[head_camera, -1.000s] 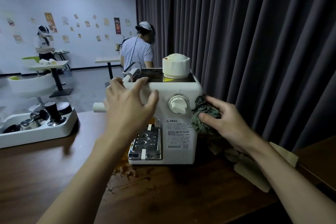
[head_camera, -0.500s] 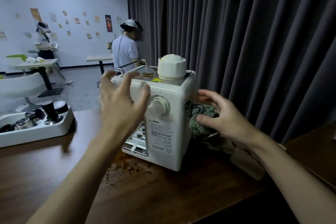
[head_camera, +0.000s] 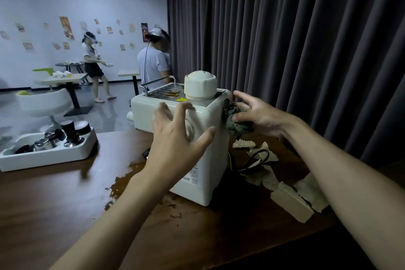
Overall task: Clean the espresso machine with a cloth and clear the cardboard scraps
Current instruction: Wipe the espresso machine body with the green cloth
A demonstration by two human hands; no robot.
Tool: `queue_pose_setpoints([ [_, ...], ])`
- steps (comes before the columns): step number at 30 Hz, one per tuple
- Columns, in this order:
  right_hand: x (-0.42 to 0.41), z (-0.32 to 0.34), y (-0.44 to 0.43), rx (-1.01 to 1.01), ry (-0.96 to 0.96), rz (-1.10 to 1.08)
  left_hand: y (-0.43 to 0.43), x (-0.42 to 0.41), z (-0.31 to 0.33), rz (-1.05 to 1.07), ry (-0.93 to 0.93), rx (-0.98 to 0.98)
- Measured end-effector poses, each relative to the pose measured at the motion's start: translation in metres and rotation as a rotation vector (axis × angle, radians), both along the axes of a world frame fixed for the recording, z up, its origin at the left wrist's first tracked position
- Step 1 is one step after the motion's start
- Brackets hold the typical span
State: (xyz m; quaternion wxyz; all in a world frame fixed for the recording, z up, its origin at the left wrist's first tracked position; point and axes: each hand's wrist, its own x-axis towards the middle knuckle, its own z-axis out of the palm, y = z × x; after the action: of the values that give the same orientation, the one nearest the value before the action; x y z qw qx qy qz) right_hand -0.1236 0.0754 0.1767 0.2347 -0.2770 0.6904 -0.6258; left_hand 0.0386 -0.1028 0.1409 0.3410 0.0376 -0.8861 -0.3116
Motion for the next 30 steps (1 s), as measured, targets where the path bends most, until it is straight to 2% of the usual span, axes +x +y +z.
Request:
queue_pose_setpoints([
  [3, 0.001, 0.001, 0.006, 0.019, 0.016, 0.013, 0.001, 0.002, -0.003, -0.04, 0.002, 0.008],
  [8, 0.005, -0.002, 0.01, -0.048, -0.03, 0.01, -0.01, 0.01, -0.004, 0.013, 0.096, 0.069],
  [15, 0.017, -0.01, 0.002, -0.145, -0.069, 0.012, -0.017, 0.014, -0.003, 0.046, 0.105, 0.014],
  [19, 0.037, -0.017, 0.007, -0.145, 0.037, 0.02, -0.033, 0.02, -0.003, 0.052, 0.142, 0.051],
  [23, 0.061, -0.025, 0.005, -0.115, 0.194, -0.003, -0.065, 0.033, 0.003, -0.141, 0.108, 0.217],
  [26, 0.08, -0.028, 0.001, -0.029, 0.362, -0.02, -0.085, 0.043, 0.006, -0.217, 0.125, 0.275],
  [30, 0.099, -0.034, -0.006, -0.014, 0.454, -0.038, -0.105, 0.05, 0.009, -0.288, 0.066, 0.322],
])
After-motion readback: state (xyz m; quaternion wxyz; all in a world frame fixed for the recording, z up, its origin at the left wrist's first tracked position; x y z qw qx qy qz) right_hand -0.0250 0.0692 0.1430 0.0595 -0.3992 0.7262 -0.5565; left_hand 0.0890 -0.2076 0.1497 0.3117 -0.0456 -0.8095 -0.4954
